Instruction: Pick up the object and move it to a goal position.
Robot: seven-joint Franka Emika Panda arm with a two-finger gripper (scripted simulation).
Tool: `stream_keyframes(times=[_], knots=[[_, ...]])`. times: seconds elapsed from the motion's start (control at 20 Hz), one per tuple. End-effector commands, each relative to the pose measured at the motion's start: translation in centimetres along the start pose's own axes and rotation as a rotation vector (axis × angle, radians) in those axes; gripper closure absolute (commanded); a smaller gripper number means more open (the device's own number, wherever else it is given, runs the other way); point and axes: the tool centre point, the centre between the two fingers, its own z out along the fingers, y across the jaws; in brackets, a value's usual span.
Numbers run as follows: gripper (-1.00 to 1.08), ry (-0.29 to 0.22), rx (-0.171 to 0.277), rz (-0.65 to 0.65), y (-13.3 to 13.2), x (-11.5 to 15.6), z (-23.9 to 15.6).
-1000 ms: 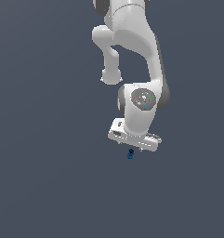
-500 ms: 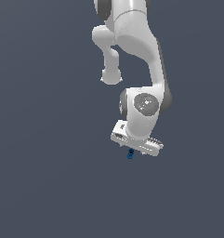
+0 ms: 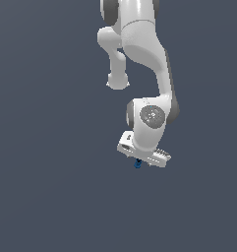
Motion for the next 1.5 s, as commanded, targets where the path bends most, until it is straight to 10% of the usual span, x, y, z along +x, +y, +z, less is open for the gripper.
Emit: stream_keyframes(times=[0.0,0.4,0.45,1.45], knots=[[-0.92,-0.001,-0.001,0.001,0.0,-0.1,1.5],[-0.92,-0.001,-0.001,0.002,0.0,0.0,2.8],[1.08,-0.001,-0.001,0.002,0.0,0.0,2.8],[1.08,-0.001,-0.001,0.002,0.4,-1.2,2.3]])
